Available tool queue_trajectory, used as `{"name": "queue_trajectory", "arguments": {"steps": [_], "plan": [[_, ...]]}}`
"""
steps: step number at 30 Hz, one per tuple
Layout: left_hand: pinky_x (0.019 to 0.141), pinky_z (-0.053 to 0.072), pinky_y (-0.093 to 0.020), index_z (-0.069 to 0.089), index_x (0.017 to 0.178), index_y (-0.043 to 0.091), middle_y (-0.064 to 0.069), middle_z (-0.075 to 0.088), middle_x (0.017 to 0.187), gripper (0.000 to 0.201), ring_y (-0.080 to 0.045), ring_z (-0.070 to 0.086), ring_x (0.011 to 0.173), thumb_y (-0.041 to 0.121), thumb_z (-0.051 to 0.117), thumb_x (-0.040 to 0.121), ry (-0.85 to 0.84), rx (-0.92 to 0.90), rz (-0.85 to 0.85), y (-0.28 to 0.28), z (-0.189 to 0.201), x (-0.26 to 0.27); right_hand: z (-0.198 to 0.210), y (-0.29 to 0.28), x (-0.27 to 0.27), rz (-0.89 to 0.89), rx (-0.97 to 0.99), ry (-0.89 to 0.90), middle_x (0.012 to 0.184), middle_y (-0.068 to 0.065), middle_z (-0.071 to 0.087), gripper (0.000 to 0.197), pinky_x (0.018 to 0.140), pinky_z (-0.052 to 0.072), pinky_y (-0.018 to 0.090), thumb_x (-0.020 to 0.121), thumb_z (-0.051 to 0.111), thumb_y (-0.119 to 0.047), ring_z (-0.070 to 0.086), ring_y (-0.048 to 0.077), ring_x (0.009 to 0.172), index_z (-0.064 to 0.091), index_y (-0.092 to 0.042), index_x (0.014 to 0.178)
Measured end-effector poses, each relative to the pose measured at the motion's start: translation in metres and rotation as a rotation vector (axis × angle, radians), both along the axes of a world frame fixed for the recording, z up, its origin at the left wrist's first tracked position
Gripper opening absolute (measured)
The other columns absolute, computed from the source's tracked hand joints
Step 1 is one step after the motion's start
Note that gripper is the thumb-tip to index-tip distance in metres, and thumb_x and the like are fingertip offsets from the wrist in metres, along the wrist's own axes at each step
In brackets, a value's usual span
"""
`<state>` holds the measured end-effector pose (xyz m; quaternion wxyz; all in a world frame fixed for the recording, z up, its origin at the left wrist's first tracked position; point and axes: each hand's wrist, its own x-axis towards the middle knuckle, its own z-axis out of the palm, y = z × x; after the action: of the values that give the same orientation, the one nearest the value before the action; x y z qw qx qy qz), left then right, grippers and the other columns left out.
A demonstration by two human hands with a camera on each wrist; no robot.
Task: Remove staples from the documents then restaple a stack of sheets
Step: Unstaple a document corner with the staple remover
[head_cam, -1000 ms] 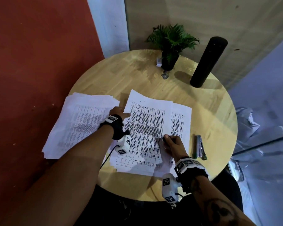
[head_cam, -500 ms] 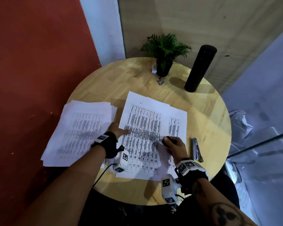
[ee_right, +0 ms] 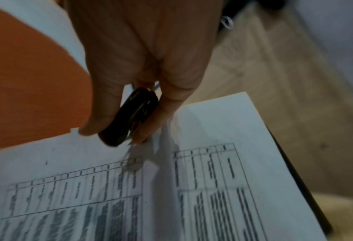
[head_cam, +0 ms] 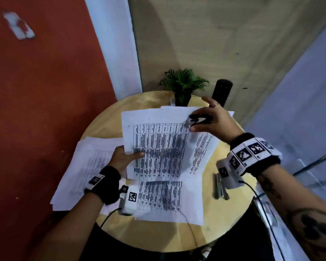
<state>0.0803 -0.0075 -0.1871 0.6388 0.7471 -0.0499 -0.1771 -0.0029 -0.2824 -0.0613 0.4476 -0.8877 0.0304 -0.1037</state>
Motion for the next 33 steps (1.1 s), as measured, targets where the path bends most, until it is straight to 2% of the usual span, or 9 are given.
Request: {"name": "queue_trajectory", "arguments": {"steps": [2, 4, 10, 14, 19, 21, 24, 28, 33], "plan": [[0.081, 0.047, -0.026, 0.067, 0.084, 0.011, 0.015, 0.072, 0.071, 0.020, 0.001, 0.068, 0.073, -0.007, 0.071, 0.075, -0.030, -0.032, -0.033, 0.004, 0.016, -0.002, 0.021, -0.002, 0.002, 0.104, -0.087, 0.070, 0.119, 0.009, 0.057, 0.038, 0.093, 0.041, 0.016, 0.064, 0.083, -0.008, 0.051, 0.016, 0.120, 0.070, -0.004, 0.099], [0.082, 0.047, -0.024, 0.067, 0.091, 0.013, 0.015, 0.073, 0.078, 0.024, 0.001, 0.068, 0.080, -0.005, 0.071, 0.075, -0.063, -0.057, -0.068, 0.008, 0.032, -0.005, 0.040, -0.002, -0.001, 0.190, -0.061, 0.151, 0.099, 0.007, 0.068, 0.032, 0.092, 0.050, 0.036, 0.063, 0.083, -0.007, 0.063, 0.023, 0.102, 0.071, -0.008, 0.093], [0.093, 0.052, -0.037, 0.065, 0.096, 0.021, 0.011, 0.074, 0.088, 0.042, -0.006, 0.069, 0.087, 0.024, 0.084, 0.059, -0.181, -0.126, -0.043, 0.027, 0.095, -0.010, 0.091, 0.012, -0.017, 0.294, 0.015, 0.165, 0.093, 0.008, 0.073, 0.033, 0.087, 0.054, 0.034, 0.062, 0.082, -0.007, 0.068, 0.023, 0.091, 0.069, -0.013, 0.092], [0.086, 0.049, -0.017, 0.055, 0.108, 0.035, 0.014, 0.066, 0.100, 0.086, 0.004, 0.060, 0.092, 0.065, 0.085, 0.033, -0.550, -0.251, 0.099, 0.024, 0.181, -0.004, 0.122, 0.023, -0.029, 0.344, 0.011, 0.108, 0.094, 0.009, 0.073, 0.044, 0.087, 0.054, 0.037, 0.051, 0.080, -0.023, 0.068, 0.026, 0.093, 0.070, -0.012, 0.093], [0.090, 0.027, -0.030, 0.061, 0.115, 0.040, 0.012, 0.061, 0.112, 0.077, -0.013, 0.048, 0.112, 0.076, 0.061, 0.048, -1.201, 0.596, -0.069, -0.004, 0.273, -0.038, 0.155, 0.035, -0.042, 0.411, -0.026, 0.001, 0.090, 0.004, 0.068, 0.049, 0.085, 0.054, 0.033, 0.052, 0.079, -0.020, 0.067, 0.027, 0.090, 0.070, -0.001, 0.097], [0.092, 0.030, -0.034, 0.067, 0.101, 0.037, 0.009, 0.064, 0.091, 0.058, -0.016, 0.055, 0.103, 0.069, 0.061, 0.053, -1.189, 0.696, -0.129, -0.014, 0.288, -0.046, 0.164, 0.038, -0.048, 0.434, -0.038, -0.040, 0.088, 0.001, 0.068, 0.048, 0.083, 0.054, 0.026, 0.051, 0.080, -0.020, 0.068, 0.022, 0.088, 0.071, -0.002, 0.095], [0.082, 0.042, -0.035, 0.065, 0.081, 0.036, 0.012, 0.059, 0.065, 0.037, -0.015, 0.059, 0.075, 0.064, 0.060, 0.056, -1.074, 0.513, -0.218, -0.015, 0.296, -0.045, 0.174, 0.041, -0.055, 0.446, -0.048, -0.122, 0.092, 0.009, 0.070, 0.049, 0.082, 0.054, 0.023, 0.050, 0.080, -0.023, 0.068, 0.022, 0.088, 0.071, -0.003, 0.094], [0.063, 0.042, -0.027, 0.067, 0.071, 0.028, 0.013, 0.058, 0.058, 0.026, -0.003, 0.052, 0.060, 0.053, 0.067, 0.063, -1.015, 0.344, -0.293, -0.014, 0.297, -0.046, 0.177, 0.042, -0.058, 0.455, -0.026, -0.196, 0.093, 0.012, 0.067, 0.053, 0.080, 0.052, 0.019, 0.053, 0.084, -0.035, 0.067, 0.022, 0.088, 0.072, -0.005, 0.094], [0.060, 0.039, -0.021, 0.063, 0.055, 0.039, 0.020, 0.059, 0.059, 0.017, 0.005, 0.052, 0.058, 0.037, 0.076, 0.066, -0.942, 0.196, -0.283, -0.012, 0.296, -0.048, 0.176, 0.044, -0.060, 0.453, 0.029, -0.249, 0.093, 0.008, 0.066, 0.052, 0.084, 0.052, 0.022, 0.050, 0.086, -0.045, 0.067, 0.020, 0.090, 0.074, -0.015, 0.090]]}}
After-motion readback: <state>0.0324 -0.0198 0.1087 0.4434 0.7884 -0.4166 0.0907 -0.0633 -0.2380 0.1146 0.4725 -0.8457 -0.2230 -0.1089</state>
